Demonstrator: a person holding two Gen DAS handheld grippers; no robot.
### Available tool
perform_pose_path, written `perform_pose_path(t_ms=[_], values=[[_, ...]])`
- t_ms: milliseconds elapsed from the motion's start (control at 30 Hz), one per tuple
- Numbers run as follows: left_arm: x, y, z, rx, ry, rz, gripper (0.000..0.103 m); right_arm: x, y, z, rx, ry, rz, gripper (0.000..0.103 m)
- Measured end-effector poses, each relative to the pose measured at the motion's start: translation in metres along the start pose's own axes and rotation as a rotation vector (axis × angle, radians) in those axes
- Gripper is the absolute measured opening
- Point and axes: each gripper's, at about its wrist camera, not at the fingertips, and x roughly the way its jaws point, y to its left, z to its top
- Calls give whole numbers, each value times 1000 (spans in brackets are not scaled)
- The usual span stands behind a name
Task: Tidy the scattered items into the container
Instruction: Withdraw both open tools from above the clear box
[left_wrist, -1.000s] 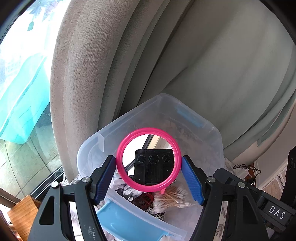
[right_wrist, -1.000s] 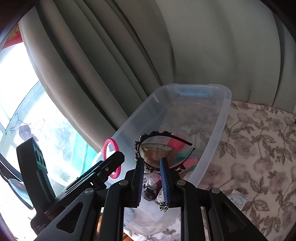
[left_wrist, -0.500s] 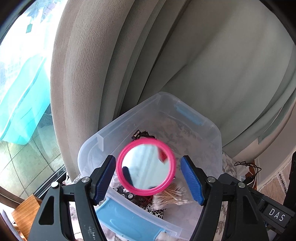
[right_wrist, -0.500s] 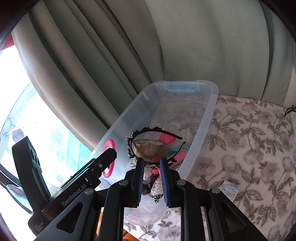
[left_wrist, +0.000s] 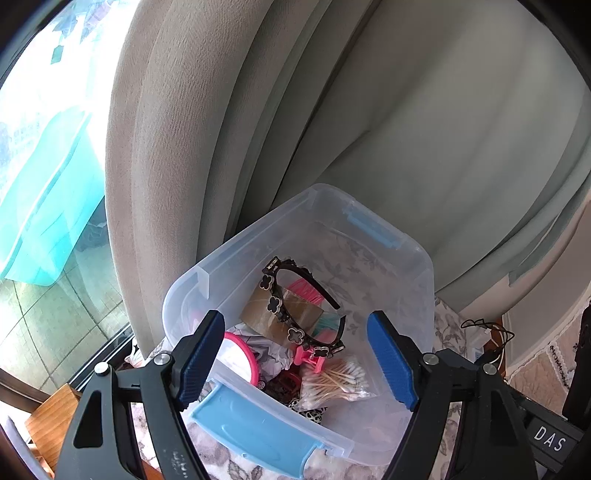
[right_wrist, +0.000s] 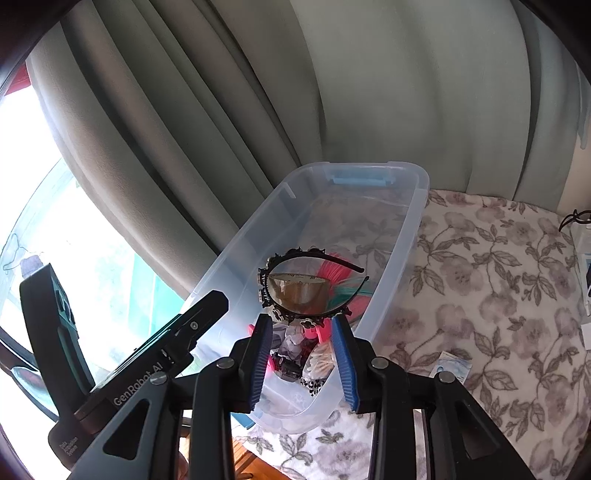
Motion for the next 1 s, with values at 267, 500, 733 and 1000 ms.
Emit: perform_pose_path(t_ms=[267,500,733,1000], values=[[-14,-6,-5,71,16,52,87,-3,9,-4,-45,21,-14,59],[-14,-6,-7,98,16,102,94,-2,11,-6,-59,43,-33,66],[-20,2,-6,110,33,106,95,2,16,-11,-94,73,-63,74],[-25,8,-8,124,41,101,95,4,24,-17,-135,89,-82,82]])
